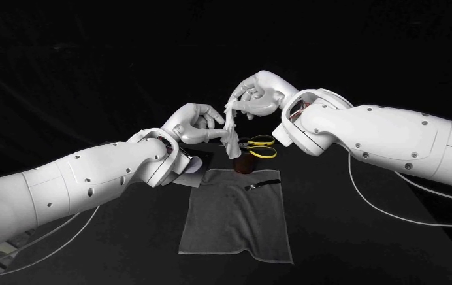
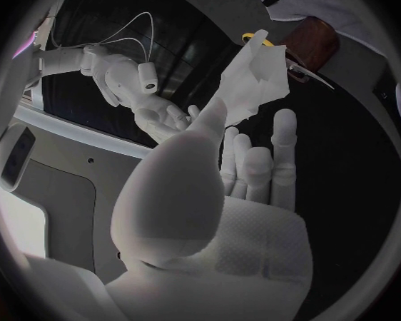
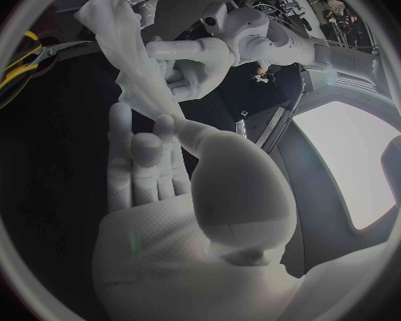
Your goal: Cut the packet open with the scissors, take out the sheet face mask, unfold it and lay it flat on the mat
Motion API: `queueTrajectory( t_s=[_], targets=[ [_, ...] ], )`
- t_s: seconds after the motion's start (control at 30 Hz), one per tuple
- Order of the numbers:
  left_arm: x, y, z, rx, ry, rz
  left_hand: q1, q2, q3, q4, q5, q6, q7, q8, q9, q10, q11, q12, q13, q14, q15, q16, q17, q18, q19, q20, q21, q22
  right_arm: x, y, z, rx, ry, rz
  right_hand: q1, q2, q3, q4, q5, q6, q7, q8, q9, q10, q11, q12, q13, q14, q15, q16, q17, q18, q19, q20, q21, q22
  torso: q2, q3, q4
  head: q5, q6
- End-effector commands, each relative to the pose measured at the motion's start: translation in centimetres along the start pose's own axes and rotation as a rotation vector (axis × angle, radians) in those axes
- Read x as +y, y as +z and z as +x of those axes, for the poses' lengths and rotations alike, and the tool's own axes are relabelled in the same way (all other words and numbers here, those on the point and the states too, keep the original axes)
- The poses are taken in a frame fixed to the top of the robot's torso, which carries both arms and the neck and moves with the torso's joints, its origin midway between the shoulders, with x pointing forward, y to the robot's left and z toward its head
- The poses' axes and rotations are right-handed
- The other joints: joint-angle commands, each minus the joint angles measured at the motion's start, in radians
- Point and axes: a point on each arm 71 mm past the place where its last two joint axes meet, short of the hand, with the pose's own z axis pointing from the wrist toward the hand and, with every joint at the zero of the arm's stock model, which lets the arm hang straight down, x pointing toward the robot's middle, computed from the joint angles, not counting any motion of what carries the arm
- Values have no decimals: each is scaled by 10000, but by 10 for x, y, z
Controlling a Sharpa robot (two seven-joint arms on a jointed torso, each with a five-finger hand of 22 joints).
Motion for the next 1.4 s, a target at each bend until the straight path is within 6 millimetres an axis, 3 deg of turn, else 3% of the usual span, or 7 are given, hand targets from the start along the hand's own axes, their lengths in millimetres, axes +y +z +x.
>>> queueTrajectory(
  t_s=[0.03, 0.27, 0.43, 0.67, 0.9, 1.03, 1.4],
  targets=[
    [-1, 1, 3, 76, 486, -4, -34, -103, -71, 69, 15, -91, 38, -73, -42, -5, -25, 169, 69, 90, 7, 48, 78, 53, 68, -30, 52, 37, 1, 1, -2, -133, -55, -16, 9, 105, 80, 0, 39, 71, 4, 226, 693, 7, -29, -20, 16, 80, -17, 13, 16, 189, 51, -8, 65, 10, 2, 0, 6, -11, -17],
    [-2, 2, 6, 181, 529, -19, -156, -167, -376, 206, 15, -612, 182, -262, -210, -195, 66, 628, 260, 193, 74, 95, 305, 23, 121, 1, 172, 117, 1, 1, -1, -137, -49, -13, 0, 105, 83, 2, 41, 74, 5, 226, 694, 12, -28, -19, 15, 84, -17, 14, 17, 189, 52, -8, 68, 13, 3, -5, -1, 3, -32],
    [-3, 2, 7, 200, 508, -18, -129, -111, -434, 237, 16, -642, 201, -244, -229, -205, 87, 773, 308, 284, 96, 109, 461, 6, 192, 20, 278, 181, 1, 1, -1, -134, -38, -4, -6, 106, 87, 3, 42, 76, 5, 227, 694, 16, -28, -19, 14, 87, -17, 16, 18, 188, 52, -9, 69, 14, 0, 1, 8, -8, -40],
    [-3, 3, 6, 28, 457, -27, 138, 168, -277, 223, 18, -297, 93, -111, -260, -73, -2, 944, 320, 756, 26, 144, 1116, -112, 716, -16, 1004, 624, 1, 1, -1, -119, -3, 8, -13, 104, 93, 2, 43, 78, 4, 226, 694, 19, -28, -20, 13, 86, -17, 9, 8, 188, 52, -9, 72, 17, -2, 5, 1, -5, -16],
    [-4, 4, 8, -129, 352, -53, 257, 346, -72, 305, 20, 124, -32, -156, -387, 994, -128, 1143, 1122, 1280, -94, 151, 1792, -218, 1175, -120, 1639, 1007, 1, 0, -1, -120, 15, 15, -21, 106, 97, 4, 48, 81, 4, 226, 695, 23, -28, -19, 13, 97, -16, 22, 25, 188, 52, -9, 74, 20, 5, 2, 5, -7, -19],
    [-4, 5, 8, -209, 256, -76, 387, 562, 251, 380, 22, 501, -141, -271, -508, 1612, -234, 1186, 1587, 1545, -190, 131, 2132, -268, 1380, -203, 1938, 1189, 1, 0, -1, -116, 22, 20, -24, 106, 98, 4, 49, 82, 4, 226, 695, 25, -28, -19, 13, 99, -16, 23, 25, 188, 52, -9, 74, 20, -1, 0, 3, -16, -25],
    [-4, 6, 9, -249, 52, -163, 309, 587, 906, 652, 23, 926, -220, -731, -818, 2075, -338, 1141, 1839, 1745, -305, 65, 2348, -305, 1490, -324, 2149, 1321, 1, 0, -1, -118, 23, 29, -37, 103, 104, 4, 52, 85, 4, 225, 695, 30, -28, -19, 11, 103, -16, 22, 22, 187, 52, -9, 78, 24, -4, -2, 4, -8, -24]
  ],
)
